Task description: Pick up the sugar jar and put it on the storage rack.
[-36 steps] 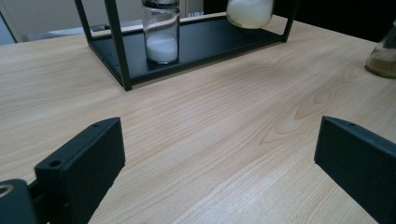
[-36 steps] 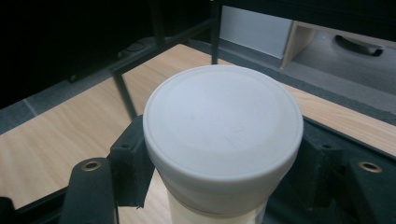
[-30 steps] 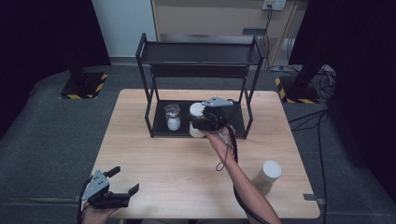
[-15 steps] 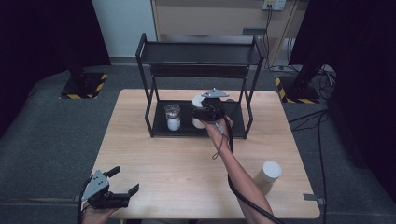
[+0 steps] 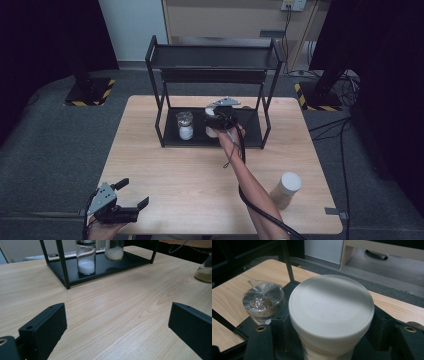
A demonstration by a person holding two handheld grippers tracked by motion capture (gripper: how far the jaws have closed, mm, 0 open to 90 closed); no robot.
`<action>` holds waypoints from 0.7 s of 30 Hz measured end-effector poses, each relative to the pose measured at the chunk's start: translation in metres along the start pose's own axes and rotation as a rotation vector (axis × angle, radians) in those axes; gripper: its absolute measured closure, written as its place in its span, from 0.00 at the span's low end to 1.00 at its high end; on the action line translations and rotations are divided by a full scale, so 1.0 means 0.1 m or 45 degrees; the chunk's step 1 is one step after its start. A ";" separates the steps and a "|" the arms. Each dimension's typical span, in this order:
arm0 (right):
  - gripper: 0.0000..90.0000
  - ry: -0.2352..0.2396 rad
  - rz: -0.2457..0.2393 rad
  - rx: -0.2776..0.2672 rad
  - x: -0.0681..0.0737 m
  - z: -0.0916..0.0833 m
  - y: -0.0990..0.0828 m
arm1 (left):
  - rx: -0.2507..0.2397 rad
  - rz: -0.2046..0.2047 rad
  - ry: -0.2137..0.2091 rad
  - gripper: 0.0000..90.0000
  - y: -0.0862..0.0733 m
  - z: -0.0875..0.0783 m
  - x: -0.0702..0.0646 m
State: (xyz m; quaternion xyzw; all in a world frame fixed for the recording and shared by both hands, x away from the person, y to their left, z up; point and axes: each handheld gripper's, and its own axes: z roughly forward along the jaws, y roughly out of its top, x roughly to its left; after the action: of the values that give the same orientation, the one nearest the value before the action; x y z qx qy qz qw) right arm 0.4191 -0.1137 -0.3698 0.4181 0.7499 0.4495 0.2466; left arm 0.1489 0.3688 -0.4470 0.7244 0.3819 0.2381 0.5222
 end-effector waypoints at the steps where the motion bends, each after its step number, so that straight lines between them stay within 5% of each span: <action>1: 0.37 0.002 -0.005 0.001 0.00 0.02 -0.01 | 0.000 0.000 0.001 0.01 0.00 0.00 0.00; 21: 0.37 0.004 0.015 0.013 0.04 0.17 -0.14 | -0.002 0.001 0.004 0.01 0.00 0.00 0.00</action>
State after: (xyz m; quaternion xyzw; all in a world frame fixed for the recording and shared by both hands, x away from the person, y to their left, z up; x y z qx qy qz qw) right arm 0.4238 -0.1061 -0.3898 0.4230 0.7500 0.4479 0.2407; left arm 0.1487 0.3686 -0.4472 0.7239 0.3823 0.2398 0.5219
